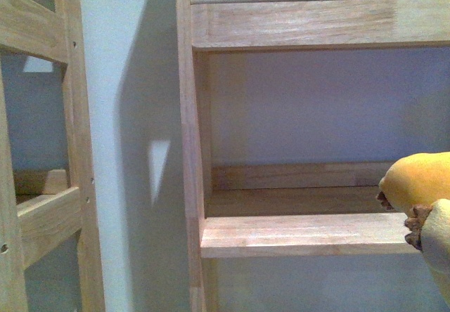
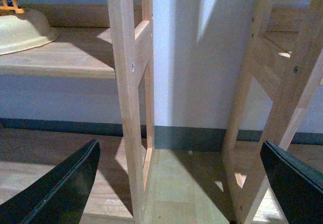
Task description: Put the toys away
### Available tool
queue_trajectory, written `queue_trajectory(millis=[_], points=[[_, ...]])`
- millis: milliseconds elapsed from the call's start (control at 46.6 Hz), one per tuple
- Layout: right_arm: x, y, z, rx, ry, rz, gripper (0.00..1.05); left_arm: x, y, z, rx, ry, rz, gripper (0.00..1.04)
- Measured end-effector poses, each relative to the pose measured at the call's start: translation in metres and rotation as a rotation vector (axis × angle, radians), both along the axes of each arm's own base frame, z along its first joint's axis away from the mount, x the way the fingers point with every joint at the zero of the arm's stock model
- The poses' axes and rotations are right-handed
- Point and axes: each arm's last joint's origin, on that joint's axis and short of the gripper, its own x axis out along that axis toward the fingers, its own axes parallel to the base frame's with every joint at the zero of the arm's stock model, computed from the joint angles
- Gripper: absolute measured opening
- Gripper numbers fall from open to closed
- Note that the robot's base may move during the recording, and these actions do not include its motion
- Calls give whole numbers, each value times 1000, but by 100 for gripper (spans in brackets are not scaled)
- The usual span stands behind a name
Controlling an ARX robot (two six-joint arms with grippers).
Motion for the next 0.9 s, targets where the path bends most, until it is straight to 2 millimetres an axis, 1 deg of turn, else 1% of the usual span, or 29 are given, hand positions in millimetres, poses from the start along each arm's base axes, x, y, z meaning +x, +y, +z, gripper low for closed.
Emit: queue_trajectory(millis=[193, 322, 365, 451, 537, 601, 644, 708, 902], points=[[0, 0, 0, -6, 9, 2, 9, 0, 0, 0, 0, 0, 0, 99], [3, -3, -6, -96, 180, 47, 9, 0, 0, 0, 0, 0, 0, 99], [4, -4, -6, -101, 211, 48, 9, 0, 0, 0, 0, 0, 0, 99], [6, -9, 3, -97, 212, 30, 9, 0, 0, 0, 0, 0, 0, 99], [7, -14, 29, -90, 142, -2, 9, 0, 0, 0, 0, 0, 0, 99], [5, -16, 54, -88, 69, -23, 9, 0, 0, 0, 0, 0, 0, 99], [5, -16, 65, -87, 42, -26, 9, 0, 0, 0, 0, 0, 0, 99], [3, -16, 89, -90, -14, -20, 9, 0, 0, 0, 0, 0, 0, 99], [5, -11, 141, -97, -108, 3, 9, 0, 0, 0, 0, 0, 0, 99]])
